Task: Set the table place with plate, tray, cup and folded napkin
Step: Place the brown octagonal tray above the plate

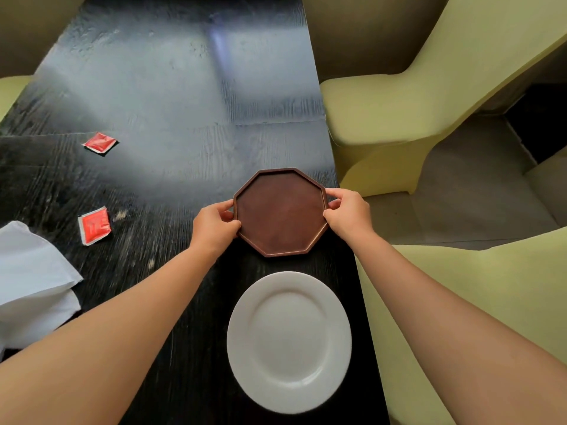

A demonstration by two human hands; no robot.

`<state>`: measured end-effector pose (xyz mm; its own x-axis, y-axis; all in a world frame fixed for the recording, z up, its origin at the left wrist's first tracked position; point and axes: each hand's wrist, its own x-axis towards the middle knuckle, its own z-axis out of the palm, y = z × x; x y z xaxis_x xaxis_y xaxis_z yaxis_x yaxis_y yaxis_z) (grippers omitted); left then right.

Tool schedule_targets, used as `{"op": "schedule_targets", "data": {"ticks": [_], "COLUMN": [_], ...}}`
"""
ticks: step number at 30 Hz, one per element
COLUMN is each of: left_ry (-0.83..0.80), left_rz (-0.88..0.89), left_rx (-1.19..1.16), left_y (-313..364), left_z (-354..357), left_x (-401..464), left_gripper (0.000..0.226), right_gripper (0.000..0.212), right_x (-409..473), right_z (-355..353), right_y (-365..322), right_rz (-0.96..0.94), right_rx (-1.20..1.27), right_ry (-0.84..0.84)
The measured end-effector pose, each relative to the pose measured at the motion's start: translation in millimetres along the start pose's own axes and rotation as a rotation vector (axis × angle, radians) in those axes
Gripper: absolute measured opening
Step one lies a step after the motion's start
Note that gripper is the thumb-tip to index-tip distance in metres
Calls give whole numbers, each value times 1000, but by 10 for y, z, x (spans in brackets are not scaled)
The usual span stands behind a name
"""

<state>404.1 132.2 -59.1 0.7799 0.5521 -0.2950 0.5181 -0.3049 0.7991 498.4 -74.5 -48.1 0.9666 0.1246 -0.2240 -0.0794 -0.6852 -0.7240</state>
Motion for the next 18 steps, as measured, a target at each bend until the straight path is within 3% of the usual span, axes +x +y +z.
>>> {"op": "schedule_targets", "data": {"ticks": [5,18], "left_ry": [98,65], "left_rz": [98,208], "left_rx": [177,309], "left_y": [29,-40], "left_z": [16,25], "left_x": [2,-39], "left_gripper": [42,33], "right_gripper": [42,40], "right_x": [-1,51], "right_z": [16,46], "right_y": [29,36], "right_rz": [-21,-47], "right_rx": [-26,-124], "right_ry": [-4,-29]}}
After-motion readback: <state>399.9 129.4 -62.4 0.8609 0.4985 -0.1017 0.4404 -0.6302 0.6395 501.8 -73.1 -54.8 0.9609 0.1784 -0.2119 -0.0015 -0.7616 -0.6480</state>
